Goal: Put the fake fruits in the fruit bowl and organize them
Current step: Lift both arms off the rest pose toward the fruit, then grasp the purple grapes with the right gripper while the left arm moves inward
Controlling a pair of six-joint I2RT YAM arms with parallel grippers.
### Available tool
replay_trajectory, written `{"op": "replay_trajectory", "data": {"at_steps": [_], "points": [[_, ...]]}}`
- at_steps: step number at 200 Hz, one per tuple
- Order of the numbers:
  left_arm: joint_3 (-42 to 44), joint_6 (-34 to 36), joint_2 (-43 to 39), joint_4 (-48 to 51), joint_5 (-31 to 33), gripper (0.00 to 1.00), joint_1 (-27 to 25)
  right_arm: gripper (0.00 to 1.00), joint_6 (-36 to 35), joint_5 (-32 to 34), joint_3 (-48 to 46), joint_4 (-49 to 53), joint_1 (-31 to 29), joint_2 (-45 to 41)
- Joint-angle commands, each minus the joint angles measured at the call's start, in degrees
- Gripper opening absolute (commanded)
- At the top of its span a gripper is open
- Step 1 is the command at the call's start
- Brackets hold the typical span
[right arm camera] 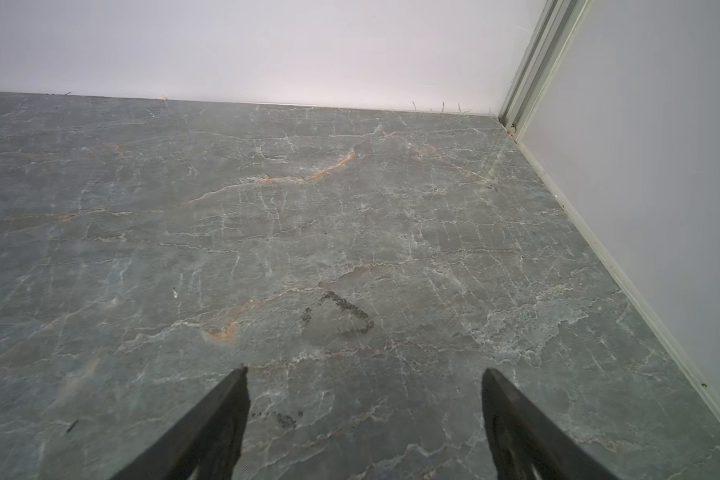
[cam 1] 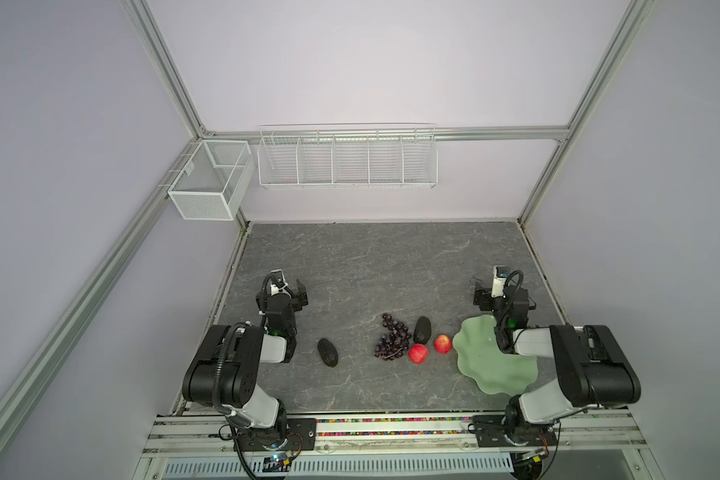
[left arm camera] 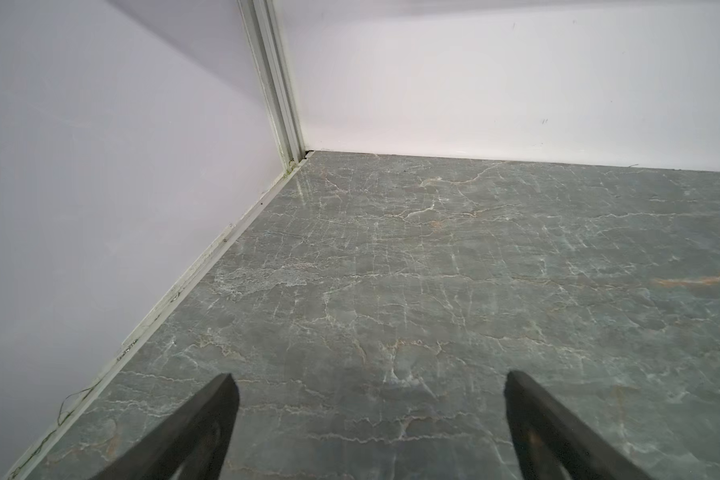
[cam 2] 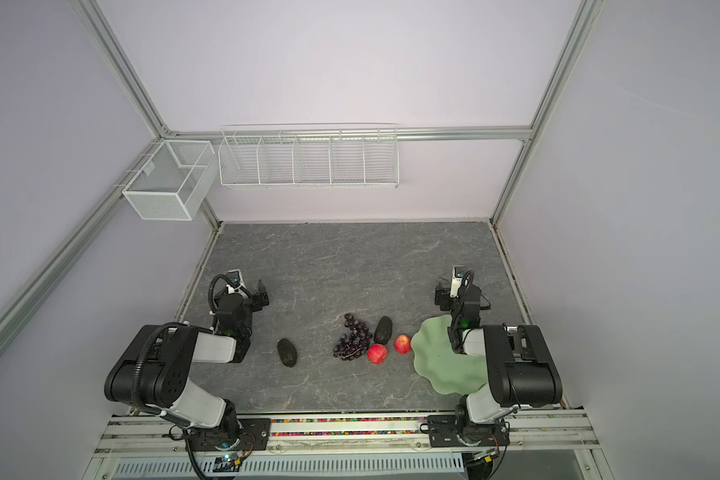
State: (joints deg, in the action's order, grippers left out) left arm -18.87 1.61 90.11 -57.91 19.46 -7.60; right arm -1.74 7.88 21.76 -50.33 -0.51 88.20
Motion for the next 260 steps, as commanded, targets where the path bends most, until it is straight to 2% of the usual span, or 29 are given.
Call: {"op": "replay_trajectory", "data": {"at_steps": [1, 97, 175, 196, 209, 219, 231, 240, 243, 253, 260], "points": [[-1.2, 0.4, -0.7, 0.1, -0.6, 0.99, 0.4, 0.88, 0.2, -0.3, 0.1, 0.1, 0.1, -0.3], [-2.3, -0.2, -1.0, 2.7, -2.6, 0.99, 1.4, 0.88, 0.2, -0.3, 0.2, 0.2, 0.0, -0.4], [-2.0, -0.6, -0.9, 2.1, -1.6, 0.99, 1.4, 0.88, 0.1, -0.3, -0.2, -0.3, 0.1, -0.5], [1.7, -0.6, -3.9, -3.1, 0.2, 0.99, 0.9, 0.88, 1.2, 2.4, -1.8, 1.2, -0.1, -6.0], [3.1, -0.2, -8.3, -2.0, 2.1, 0.99, 0.1, 0.88, 1.8, 4.3, -3.8, 1.2, -0.1, -10.2], [2.3, 1.7, -12.7, 2.8, 4.8, 0.99, -2.2, 0.88, 2.6, 4.5, -3.4, 7.3, -0.4, -14.9], [-1.1, 1.5, -18.6, 15.0, 9.1, 0.99, -6.1, 0.88, 3.8, 6.0, -0.7, 18.9, -1.5, -20.7], [-4.1, -1.4, -22.8, 25.5, 7.7, 0.99, -8.4, 0.88, 5.4, 9.1, 3.2, 30.2, -3.0, -24.2], [-5.0, -0.5, -24.0, 27.8, 7.4, 0.99, -10.1, 0.88, 6.0, 9.9, 4.9, 34.6, -3.8, -25.0], [-8.3, -1.0, -26.8, 35.4, 14.0, 0.99, -17.1, 0.88, 7.8, 11.8, 10.5, 46.7, -6.7, -26.8], [-11.0, -2.0, -28.5, 40.5, 14.6, 0.99, -21.2, 0.88, 9.3, 12.3, 14.1, 53.6, -9.5, -27.1]]}}
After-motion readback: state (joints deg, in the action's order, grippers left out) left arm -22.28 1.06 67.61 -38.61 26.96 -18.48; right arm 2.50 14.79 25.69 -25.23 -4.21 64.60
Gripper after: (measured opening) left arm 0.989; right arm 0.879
